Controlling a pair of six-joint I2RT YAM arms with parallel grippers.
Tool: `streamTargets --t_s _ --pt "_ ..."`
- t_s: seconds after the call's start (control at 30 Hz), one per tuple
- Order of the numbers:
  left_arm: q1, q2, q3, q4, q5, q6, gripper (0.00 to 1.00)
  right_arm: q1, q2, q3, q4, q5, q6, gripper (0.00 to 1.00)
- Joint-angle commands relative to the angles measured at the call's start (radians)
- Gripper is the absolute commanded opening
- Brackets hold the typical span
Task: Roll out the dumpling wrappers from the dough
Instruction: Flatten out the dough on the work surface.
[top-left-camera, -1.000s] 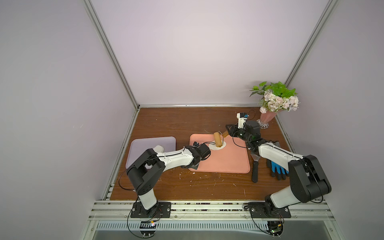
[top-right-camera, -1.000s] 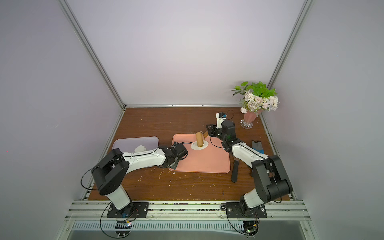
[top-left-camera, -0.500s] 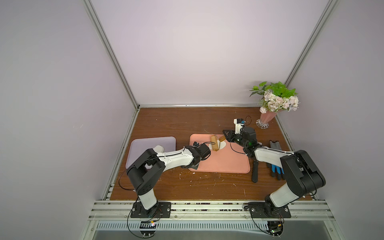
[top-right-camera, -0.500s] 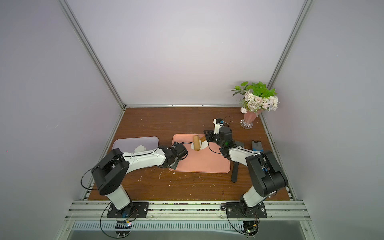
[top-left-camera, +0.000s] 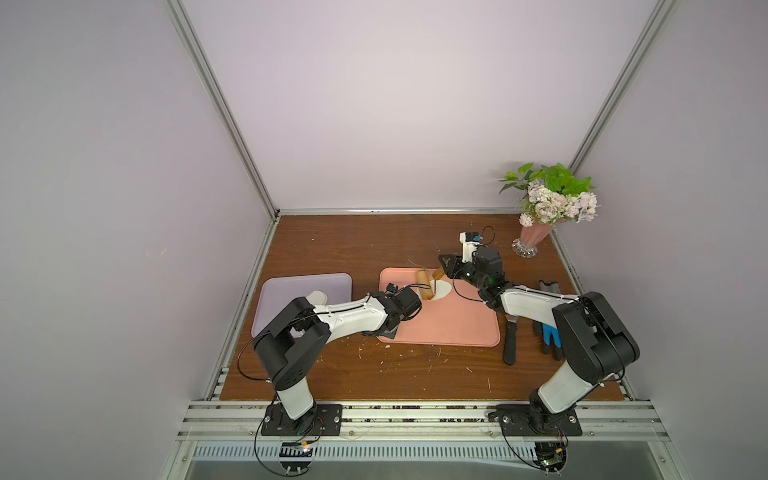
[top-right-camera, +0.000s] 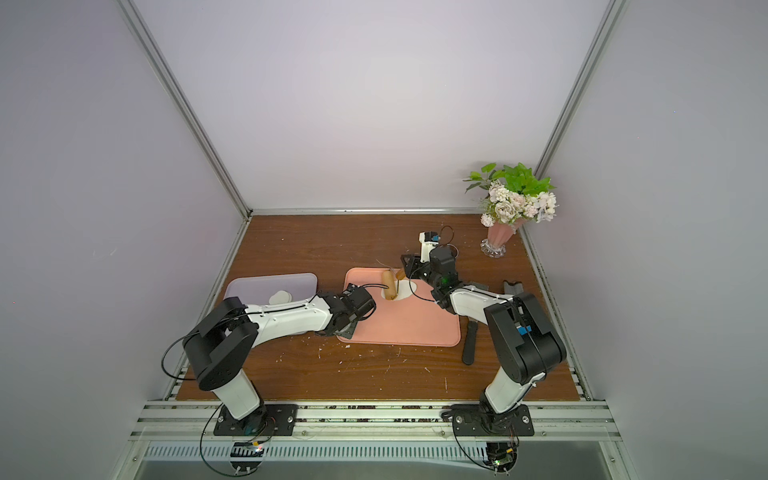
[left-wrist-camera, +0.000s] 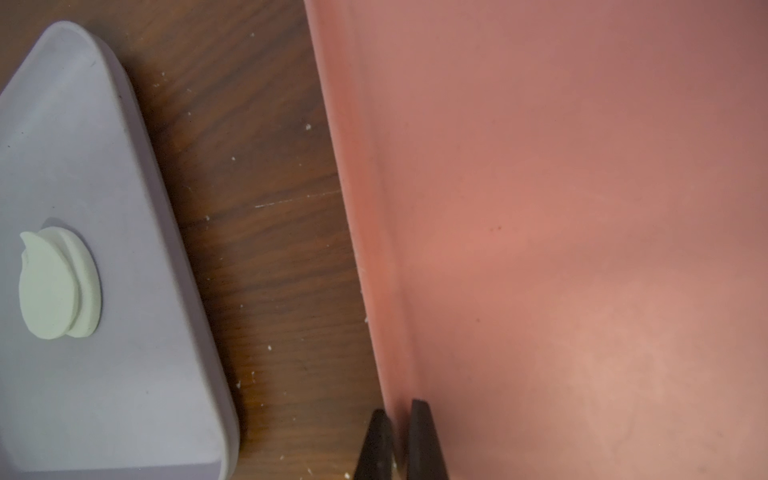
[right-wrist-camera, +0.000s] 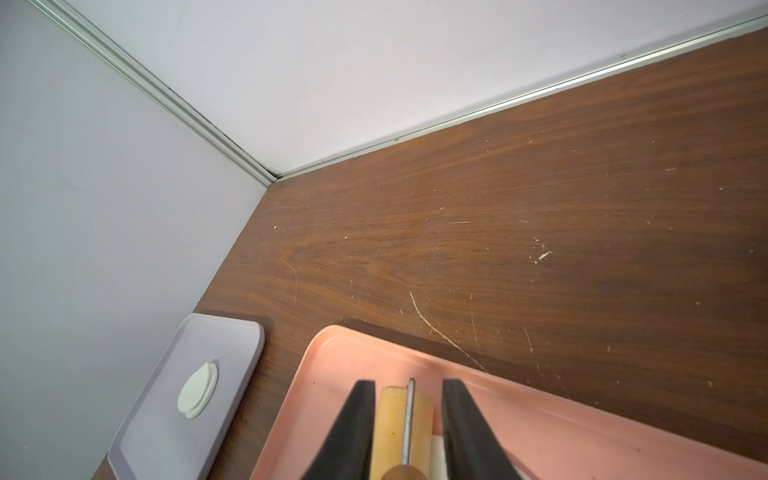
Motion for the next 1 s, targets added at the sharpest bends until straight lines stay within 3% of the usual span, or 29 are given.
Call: streamTargets --t_s 0.0,0.53,0.83,0.97 --pt "-0.015 0.032 -0.016 -0.014 0.038 0.022 0.00 0.040 0.094 -0.066 -0.248 0.059 -0.079 0.00" --pt "-0.009 0.034 -0.018 -0.014 0.038 0.020 0.00 0.084 0.106 -0.054 -0.211 0.041 -0.043 0.00" --pt "-0.003 0.034 -0.021 -0.015 0.037 0.018 0.00 0.081 -0.016 0.051 -0.087 -0.217 -0.028 0.00" --pt "0.000 0.033 -0.020 -0.014 0.037 0.017 0.00 0.057 -0.097 0.042 -0.027 -0.223 -0.004 0.00"
